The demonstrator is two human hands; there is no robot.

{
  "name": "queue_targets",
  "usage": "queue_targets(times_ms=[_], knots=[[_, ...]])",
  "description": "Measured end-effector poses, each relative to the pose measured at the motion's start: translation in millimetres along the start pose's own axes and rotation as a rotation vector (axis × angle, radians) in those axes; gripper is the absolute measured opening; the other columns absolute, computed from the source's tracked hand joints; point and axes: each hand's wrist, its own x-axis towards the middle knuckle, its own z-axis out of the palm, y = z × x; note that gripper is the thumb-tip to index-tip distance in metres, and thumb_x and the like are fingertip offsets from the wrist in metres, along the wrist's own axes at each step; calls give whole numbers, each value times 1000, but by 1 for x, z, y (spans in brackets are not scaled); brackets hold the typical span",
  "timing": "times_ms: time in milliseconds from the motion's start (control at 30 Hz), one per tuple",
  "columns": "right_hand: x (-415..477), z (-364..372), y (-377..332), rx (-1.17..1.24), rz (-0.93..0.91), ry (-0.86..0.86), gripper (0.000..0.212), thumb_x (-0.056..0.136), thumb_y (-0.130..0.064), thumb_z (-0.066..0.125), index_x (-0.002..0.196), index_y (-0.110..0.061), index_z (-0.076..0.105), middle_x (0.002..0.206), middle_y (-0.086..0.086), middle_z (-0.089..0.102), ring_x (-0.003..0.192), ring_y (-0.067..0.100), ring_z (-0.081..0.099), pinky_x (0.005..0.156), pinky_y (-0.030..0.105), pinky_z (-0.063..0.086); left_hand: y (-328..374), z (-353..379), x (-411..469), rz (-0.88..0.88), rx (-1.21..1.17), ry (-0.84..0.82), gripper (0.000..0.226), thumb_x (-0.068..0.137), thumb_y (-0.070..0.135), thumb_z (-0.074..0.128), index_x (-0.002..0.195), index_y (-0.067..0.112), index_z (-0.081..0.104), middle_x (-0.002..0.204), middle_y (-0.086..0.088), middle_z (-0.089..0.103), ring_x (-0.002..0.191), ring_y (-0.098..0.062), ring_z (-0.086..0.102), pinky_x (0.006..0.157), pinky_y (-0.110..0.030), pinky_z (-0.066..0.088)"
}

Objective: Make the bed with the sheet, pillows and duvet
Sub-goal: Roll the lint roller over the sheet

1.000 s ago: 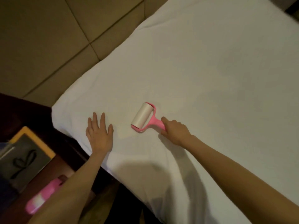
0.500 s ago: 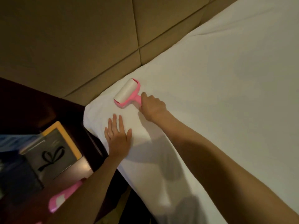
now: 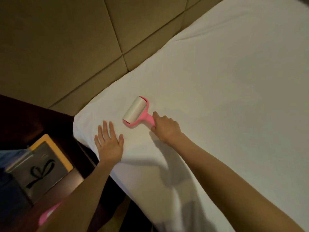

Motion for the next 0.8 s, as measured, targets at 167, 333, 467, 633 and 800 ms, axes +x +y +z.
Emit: queue_targets(times_ms=[167,333,467,633,800], knots=[[-65,21,52,49,92,38,34,96,-35,44,120,-11,40,103,13,61,93,36,62,65,34,35,8,-10,-1,7,73,-29,60,96,30,41,144,-3,30,149,-28,28,136,-46,29,105,-60,28],[-148,52,108,74,177,39,39,97,-41,43,125,-15,37,105,12,62,92,33,61,64,32,35,40,-21,-15,34,69,-55,54,89,6,49,139,-5,32,146,-24,29,133,-39,28,107,-50,25],[-207,74,144,69,253,51,40,96,-42,42,127,-17,37,108,9,62,94,30,62,65,31,34,82,-19,-44,202,29,-66,50,83,0,51,132,-5,40,144,-25,32,131,-39,31,107,-49,24],[-272,87,181,158,306,104,32,93,-45,44,109,-18,45,97,4,65,85,28,63,66,32,41,133,-13,-71,393,34,-113,53,76,1,56,128,0,46,141,-23,37,128,-40,38,103,-51,32],[-305,84,206,342,465,275,21,91,-35,52,97,-15,48,80,7,63,75,32,60,58,30,33,162,-8,-83,448,47,-121,49,76,2,56,124,2,49,142,-20,37,128,-38,37,103,-49,31]])
